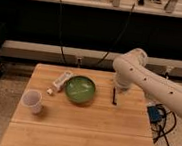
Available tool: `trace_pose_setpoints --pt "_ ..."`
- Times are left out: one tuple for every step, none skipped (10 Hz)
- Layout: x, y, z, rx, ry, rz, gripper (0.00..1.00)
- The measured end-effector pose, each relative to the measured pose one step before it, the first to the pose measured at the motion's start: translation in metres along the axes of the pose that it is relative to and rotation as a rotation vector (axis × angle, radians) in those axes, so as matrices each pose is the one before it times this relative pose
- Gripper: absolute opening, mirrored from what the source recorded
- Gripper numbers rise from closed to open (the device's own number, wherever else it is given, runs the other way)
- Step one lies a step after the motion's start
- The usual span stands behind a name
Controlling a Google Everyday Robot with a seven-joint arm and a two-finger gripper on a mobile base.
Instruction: Move the arm in a circular motion
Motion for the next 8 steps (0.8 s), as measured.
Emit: trace_pose_setpoints --pt "0.00203 -0.00010 0.00209 -0.00202 -0.00051 -0.00449 0.80" --pt "-0.00066 -0.00147 0.00226 -0.00076 -0.00499 -0.00841 0.80" --pt "-0.00119 -0.00006 0.00086 0.00022 -0.00338 -0.00248 0.80" --pt "-0.00534 0.00472 0.00051 -0.00129 -0.00224 -0.00473 0.80" --pt "-0.00605 0.00224 0.00007 0.00022 -0.00266 -0.00431 0.80" --pt "-0.00578 0.00065 0.00141 -0.00271 -0.00431 -0.00728 0.80" --pt "-0.00025 0.00021 0.00212 0.00160 -0.00234 -0.00938 0.80" --pt "0.00298 0.00199 -0.00002 -0.00128 0.00065 -0.00114 0.80"
